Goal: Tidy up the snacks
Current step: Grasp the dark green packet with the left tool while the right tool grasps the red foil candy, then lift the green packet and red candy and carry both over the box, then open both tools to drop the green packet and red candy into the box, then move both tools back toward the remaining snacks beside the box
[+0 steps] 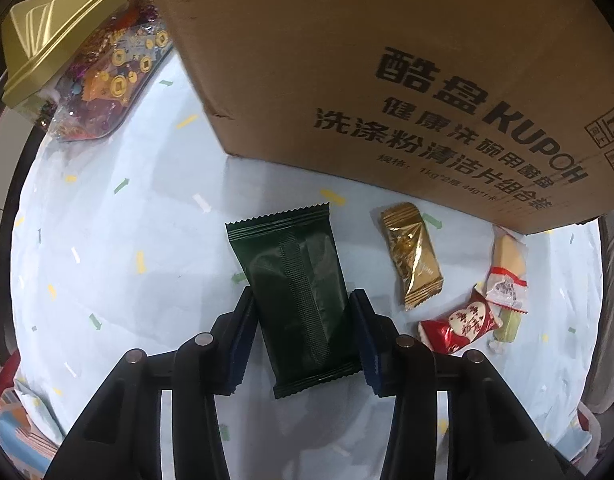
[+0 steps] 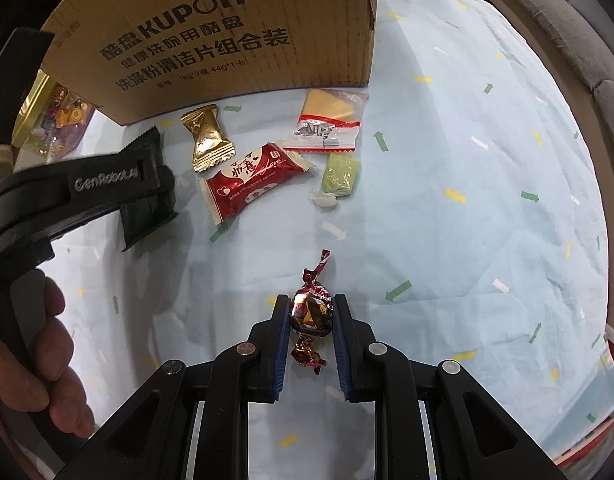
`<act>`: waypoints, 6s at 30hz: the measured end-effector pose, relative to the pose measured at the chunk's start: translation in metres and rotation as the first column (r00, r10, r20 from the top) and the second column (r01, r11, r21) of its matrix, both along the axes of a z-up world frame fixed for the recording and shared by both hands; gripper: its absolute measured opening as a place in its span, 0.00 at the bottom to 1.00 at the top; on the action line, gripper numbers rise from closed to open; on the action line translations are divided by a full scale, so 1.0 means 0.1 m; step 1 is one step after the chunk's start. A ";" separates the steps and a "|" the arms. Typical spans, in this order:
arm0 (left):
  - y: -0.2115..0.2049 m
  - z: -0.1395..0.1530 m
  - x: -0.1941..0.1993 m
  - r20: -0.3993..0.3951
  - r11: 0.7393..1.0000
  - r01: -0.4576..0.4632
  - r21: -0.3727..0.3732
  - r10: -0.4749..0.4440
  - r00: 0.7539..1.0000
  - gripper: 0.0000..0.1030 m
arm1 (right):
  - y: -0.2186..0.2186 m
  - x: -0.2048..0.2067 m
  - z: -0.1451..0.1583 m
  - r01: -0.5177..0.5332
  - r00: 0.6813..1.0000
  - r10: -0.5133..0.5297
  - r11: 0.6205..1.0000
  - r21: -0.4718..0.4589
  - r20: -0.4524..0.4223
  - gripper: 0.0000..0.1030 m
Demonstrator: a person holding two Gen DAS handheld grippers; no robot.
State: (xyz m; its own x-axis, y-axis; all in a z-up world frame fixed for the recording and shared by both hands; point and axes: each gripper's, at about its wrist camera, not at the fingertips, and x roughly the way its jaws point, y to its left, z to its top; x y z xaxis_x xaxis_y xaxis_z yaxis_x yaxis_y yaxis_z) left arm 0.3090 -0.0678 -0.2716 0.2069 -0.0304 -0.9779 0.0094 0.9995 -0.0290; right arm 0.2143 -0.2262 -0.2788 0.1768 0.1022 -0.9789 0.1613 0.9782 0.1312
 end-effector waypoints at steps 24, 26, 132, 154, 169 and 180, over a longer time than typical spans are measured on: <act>0.32 0.81 -0.59 0.095 0.999 0.031 -0.040 -0.027 0.995 0.44 | 0.07 -0.22 0.66 -0.028 0.991 0.031 0.999 -0.021 0.134 0.21; 0.36 0.89 -0.61 0.108 0.998 0.033 -0.047 -0.028 0.994 0.44 | 0.05 -0.25 0.74 -0.030 0.988 0.033 0.999 -0.024 0.152 0.21; -0.17 1.49 0.94 0.405 0.960 0.267 -0.078 -0.215 0.889 0.44 | -0.08 1.44 1.78 -0.112 0.799 0.185 0.981 -0.161 0.572 0.21; 0.00 1.64 0.70 0.438 0.983 0.176 -0.048 -0.138 0.888 0.85 | -0.11 1.23 1.99 -0.064 0.764 0.193 0.972 -0.225 0.616 0.70; -0.03 1.79 0.34 0.457 0.984 0.170 -0.045 -0.131 0.880 0.85 | -0.21 0.86 2.14 -0.043 0.750 0.182 0.973 -0.227 0.636 0.70; -0.14 1.94 0.00 0.493 0.979 0.201 -0.030 -0.160 0.855 0.85 | -0.33 0.49 2.25 -0.029 0.736 0.177 0.973 -0.230 0.654 0.70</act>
State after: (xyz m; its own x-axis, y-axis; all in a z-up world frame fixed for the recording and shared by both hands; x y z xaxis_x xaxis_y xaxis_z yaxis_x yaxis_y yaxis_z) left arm 0.3093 -0.0820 -0.0781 0.6386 -0.1849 -0.7470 0.2228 0.9736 -0.0505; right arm 0.2636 -0.2589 -0.0533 0.7893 -0.0169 -0.6138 0.0017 0.9997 -0.0253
